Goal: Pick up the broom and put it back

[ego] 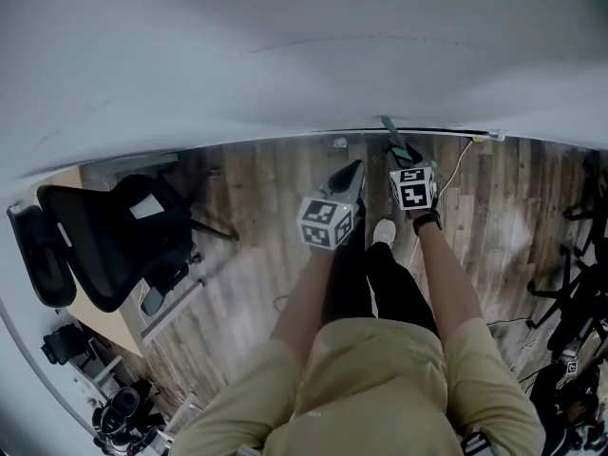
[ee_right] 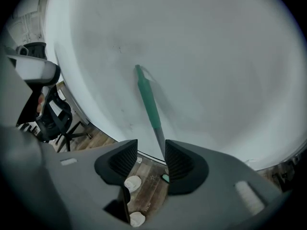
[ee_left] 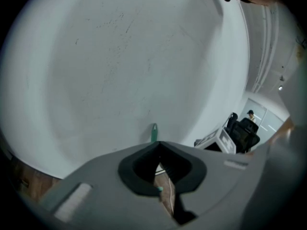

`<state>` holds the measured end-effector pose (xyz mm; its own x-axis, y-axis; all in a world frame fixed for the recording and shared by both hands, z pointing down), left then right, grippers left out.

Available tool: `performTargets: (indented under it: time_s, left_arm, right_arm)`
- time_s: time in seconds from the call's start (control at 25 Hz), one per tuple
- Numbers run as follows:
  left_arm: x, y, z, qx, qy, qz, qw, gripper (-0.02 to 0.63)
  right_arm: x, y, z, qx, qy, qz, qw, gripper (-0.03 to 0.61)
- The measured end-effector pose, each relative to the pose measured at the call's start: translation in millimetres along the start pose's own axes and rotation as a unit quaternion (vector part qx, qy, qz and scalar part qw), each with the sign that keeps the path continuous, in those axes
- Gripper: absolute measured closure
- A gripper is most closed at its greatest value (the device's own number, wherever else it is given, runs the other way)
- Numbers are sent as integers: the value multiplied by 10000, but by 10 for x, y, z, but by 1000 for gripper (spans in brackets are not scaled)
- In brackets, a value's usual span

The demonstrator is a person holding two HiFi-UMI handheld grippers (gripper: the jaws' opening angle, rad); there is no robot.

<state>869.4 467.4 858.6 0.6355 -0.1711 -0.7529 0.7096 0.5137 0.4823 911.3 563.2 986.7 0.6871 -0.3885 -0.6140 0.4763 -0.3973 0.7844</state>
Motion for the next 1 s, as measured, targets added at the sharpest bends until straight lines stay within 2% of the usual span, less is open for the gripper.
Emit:
performTargets:
  time_s: [0.12, 0.28, 0.48, 0.52, 0.6, 0.72, 0.8, 1.0]
  left_arm:
    - [-34, -32, 82, 16, -17, -95, 10000, 611]
    - [-31, -98, 176, 26, 55, -206, 9998, 611]
    - [-53, -102, 292, 69, 34, -276, 9996, 612]
    - [-52, -108, 302, 77, 33, -288, 9996, 612]
    - [-65, -116, 303, 93, 7, -292, 9995, 612]
    - [-100, -97, 264, 86, -75, -268, 9996, 612]
    - [-110, -54, 217, 41, -90, -222, 9997, 611]
    - [-131, 43, -46, -147, 16, 26, 9999, 612]
  right_arm:
    - [6, 150, -21, -86, -97, 89, 9999, 368]
    - [53, 386, -62, -242, 5, 95, 9997, 391]
    - [82, 629, -60, -344, -512, 203, 9979, 396]
    - [90, 641, -90, -407, -503, 199, 9977, 420]
    - [90, 619, -153, -537, -518, 176, 9971, 476]
    - [35, 517, -175, -644, -741, 125, 9951, 490]
    - [-2, 426, -170, -644, -707, 60, 9954, 491]
    - [-119, 45, -64, -329, -631, -41, 9975, 494]
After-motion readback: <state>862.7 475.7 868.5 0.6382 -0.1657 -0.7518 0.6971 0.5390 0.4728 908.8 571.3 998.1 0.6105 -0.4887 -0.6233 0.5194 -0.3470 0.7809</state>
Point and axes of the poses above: the fingertips, and each gripper's own axes: y forward along the fingers, z to its left, x out of its top, the point moved 1 cm from there along -y, backward along the fingers, and after that the axes turned 2 degrees about -y, right-handed, at the moved point
